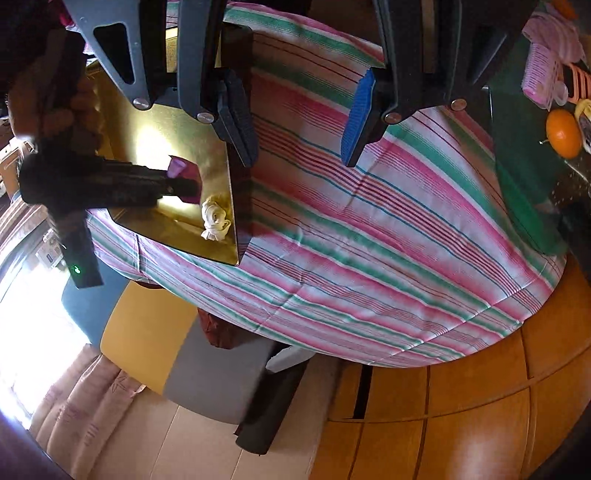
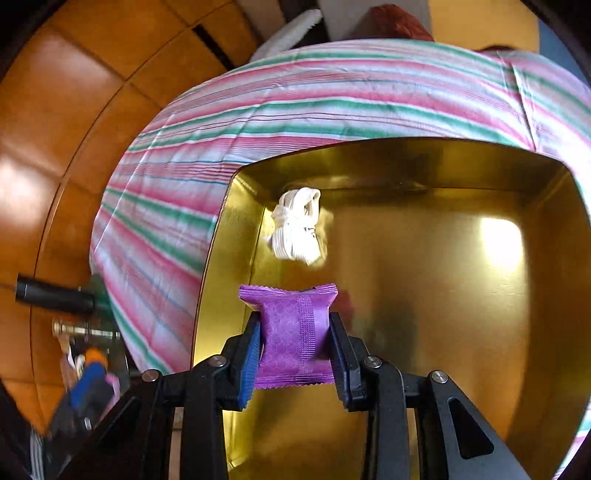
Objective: Organize objects
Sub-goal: 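Carry the purple packet into the gold tray and open the right tool, then reach to the yellow sponge and grasp it with the left tool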
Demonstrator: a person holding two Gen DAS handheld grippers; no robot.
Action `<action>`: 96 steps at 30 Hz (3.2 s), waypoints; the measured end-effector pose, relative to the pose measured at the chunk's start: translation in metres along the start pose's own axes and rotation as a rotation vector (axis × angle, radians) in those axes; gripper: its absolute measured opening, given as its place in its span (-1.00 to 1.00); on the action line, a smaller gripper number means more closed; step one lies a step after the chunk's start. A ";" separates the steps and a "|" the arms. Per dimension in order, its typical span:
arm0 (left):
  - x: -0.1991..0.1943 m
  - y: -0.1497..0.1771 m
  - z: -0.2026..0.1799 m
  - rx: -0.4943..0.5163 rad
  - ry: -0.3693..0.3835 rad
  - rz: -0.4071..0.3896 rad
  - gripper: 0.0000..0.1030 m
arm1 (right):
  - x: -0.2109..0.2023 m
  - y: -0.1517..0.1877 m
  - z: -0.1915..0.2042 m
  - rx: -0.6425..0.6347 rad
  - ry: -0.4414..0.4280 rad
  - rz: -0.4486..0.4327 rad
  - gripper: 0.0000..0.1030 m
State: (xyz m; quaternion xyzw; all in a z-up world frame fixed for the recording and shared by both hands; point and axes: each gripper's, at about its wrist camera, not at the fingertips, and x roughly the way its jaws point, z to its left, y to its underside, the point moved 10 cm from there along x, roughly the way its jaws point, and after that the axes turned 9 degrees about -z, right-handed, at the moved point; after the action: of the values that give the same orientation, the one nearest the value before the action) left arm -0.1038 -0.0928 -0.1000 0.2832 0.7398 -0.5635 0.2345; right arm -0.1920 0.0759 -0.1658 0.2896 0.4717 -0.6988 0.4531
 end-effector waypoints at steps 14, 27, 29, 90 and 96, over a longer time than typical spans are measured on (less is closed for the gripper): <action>-0.003 -0.001 -0.005 0.029 -0.019 -0.018 -0.09 | 0.003 -0.010 0.013 0.059 -0.106 -0.049 -0.03; -0.023 -0.006 -0.053 0.145 -0.004 -0.065 -0.09 | -0.107 0.023 -0.026 -0.175 -0.020 -0.233 0.29; -0.027 -0.005 -0.066 0.176 0.004 -0.075 -0.09 | -0.125 0.030 -0.037 -0.189 -0.004 -0.264 0.35; 0.112 0.133 -0.478 0.690 0.343 0.334 0.57 | -0.363 0.100 -0.451 0.631 0.275 -0.795 0.80; 0.143 0.144 -0.489 0.704 0.294 0.367 0.57 | -0.363 0.100 -0.452 0.642 0.261 -0.797 0.81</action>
State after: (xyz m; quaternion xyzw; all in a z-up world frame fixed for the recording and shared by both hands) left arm -0.1233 0.4311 -0.1714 0.5502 0.4652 -0.6843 0.1119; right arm 0.0415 0.6091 -0.0783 0.2967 0.3599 -0.8843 -0.0221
